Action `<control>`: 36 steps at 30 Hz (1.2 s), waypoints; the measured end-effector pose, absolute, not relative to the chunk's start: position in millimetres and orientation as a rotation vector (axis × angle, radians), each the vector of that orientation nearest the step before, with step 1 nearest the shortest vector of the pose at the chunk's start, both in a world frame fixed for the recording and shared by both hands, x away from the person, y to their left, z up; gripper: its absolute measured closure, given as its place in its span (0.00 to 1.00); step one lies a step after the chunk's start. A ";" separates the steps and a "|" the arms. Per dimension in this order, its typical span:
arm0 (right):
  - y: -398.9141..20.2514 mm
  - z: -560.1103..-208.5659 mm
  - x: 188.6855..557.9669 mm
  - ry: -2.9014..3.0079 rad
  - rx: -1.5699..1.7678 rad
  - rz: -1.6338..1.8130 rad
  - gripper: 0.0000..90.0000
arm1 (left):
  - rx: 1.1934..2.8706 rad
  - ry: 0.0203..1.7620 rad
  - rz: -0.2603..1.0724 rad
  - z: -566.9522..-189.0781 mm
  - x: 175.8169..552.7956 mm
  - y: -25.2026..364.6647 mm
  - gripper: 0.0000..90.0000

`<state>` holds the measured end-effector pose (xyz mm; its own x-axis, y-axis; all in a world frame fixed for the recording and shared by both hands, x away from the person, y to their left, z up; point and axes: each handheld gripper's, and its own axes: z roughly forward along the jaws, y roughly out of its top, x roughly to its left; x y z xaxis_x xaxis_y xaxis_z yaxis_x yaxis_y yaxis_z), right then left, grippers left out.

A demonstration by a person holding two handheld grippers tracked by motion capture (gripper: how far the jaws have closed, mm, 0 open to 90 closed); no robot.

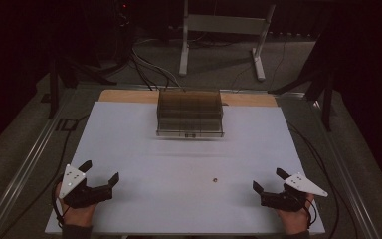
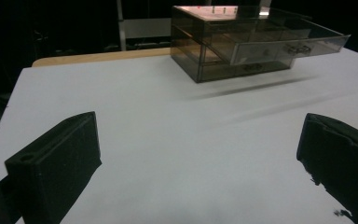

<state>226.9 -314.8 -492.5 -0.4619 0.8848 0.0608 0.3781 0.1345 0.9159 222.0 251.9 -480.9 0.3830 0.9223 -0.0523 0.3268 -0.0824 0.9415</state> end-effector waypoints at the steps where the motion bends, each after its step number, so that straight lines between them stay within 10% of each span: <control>1: -315.2 -492.6 226.8 1.908 1.215 1.301 0.00 | 1.627 1.131 0.737 -481.1 222.0 252.4 0.00; 36: -316.3 -490.1 227.5 1.917 1.206 1.316 0.00 | 1.635 1.171 0.770 -488.0 224.1 255.8 0.00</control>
<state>227.5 -316.3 -490.1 -0.4710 0.8796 0.0672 0.3784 0.1327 0.9161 224.1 255.8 -488.0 0.3437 0.9385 -0.0329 0.3414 -0.0922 0.9354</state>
